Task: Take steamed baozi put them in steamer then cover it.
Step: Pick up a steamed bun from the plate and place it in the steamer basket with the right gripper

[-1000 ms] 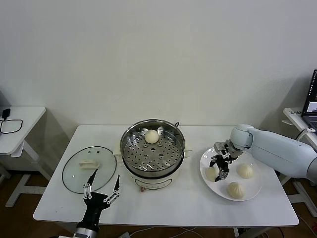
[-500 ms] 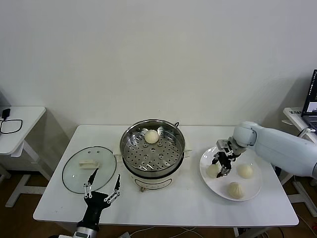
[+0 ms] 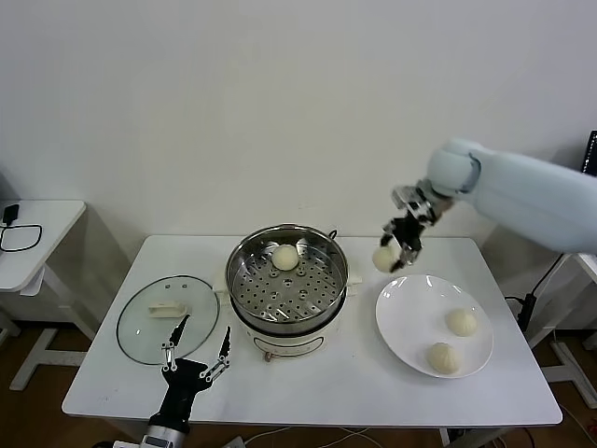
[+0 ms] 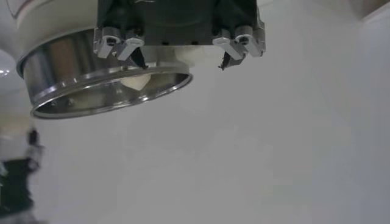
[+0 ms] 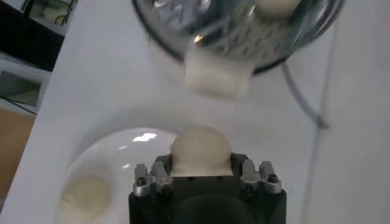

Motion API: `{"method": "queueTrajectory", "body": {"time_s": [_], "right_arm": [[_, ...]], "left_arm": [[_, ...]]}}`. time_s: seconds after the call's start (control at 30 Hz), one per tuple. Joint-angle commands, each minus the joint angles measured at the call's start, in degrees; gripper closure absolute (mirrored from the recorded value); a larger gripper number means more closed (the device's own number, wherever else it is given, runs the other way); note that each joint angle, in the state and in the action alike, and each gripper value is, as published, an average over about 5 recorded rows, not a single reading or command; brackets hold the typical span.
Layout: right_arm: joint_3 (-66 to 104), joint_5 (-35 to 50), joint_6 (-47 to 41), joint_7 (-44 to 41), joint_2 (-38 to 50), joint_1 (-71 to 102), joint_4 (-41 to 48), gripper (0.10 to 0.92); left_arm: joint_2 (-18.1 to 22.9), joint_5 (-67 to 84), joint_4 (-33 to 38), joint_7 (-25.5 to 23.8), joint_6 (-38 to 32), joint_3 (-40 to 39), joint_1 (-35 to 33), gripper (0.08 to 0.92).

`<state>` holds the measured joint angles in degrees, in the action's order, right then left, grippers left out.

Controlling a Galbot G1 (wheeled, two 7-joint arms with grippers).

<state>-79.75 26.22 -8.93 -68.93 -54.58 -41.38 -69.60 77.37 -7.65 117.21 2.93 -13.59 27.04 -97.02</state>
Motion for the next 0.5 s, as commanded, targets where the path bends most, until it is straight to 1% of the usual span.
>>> {"method": "queueTrajectory", "body": {"time_s": [0.03,0.23,0.5], "right_arm": [[-4.97,9.63,-3.52,-0.12,-10.47,-10.85,-2.18,0.378],[-8.58,13.23,-6.67,5.1,-19.25,-8.84,-3.02,0.38],[-10.28,15.52,-8.9,10.78,-27.0,-3.41,0.76,0.38]], "left_arm": [[-0.04,-0.1,-0.32,0.07,-0.13,-0.14,0.17,0.177],[0.05,-0.19,-0.53,0.34,0.07,-0.5,0.84,0.177],[0.14,-0.24,-0.71,0.68,0.12,-0.31,1.49,0.177]]}}
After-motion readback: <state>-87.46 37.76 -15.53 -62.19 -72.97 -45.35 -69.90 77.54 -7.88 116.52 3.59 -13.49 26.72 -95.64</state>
